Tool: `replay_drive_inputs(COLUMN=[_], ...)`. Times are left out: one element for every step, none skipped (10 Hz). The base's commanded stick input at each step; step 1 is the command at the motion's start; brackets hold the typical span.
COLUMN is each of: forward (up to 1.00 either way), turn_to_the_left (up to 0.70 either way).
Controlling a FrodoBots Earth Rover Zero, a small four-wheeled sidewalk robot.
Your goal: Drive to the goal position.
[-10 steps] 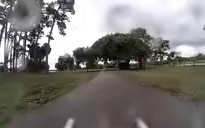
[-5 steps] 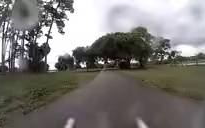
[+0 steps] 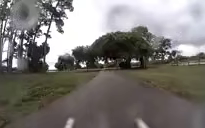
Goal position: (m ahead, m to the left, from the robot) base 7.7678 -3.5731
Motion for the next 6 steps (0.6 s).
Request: replay_drive_inputs(forward=[1.0, 1.0, 1.0, 1.0, 1.0, 1.0], turn_to_the_left=[-0.09, 0.0, 0.0, 0.0, 0.0, 0.0])
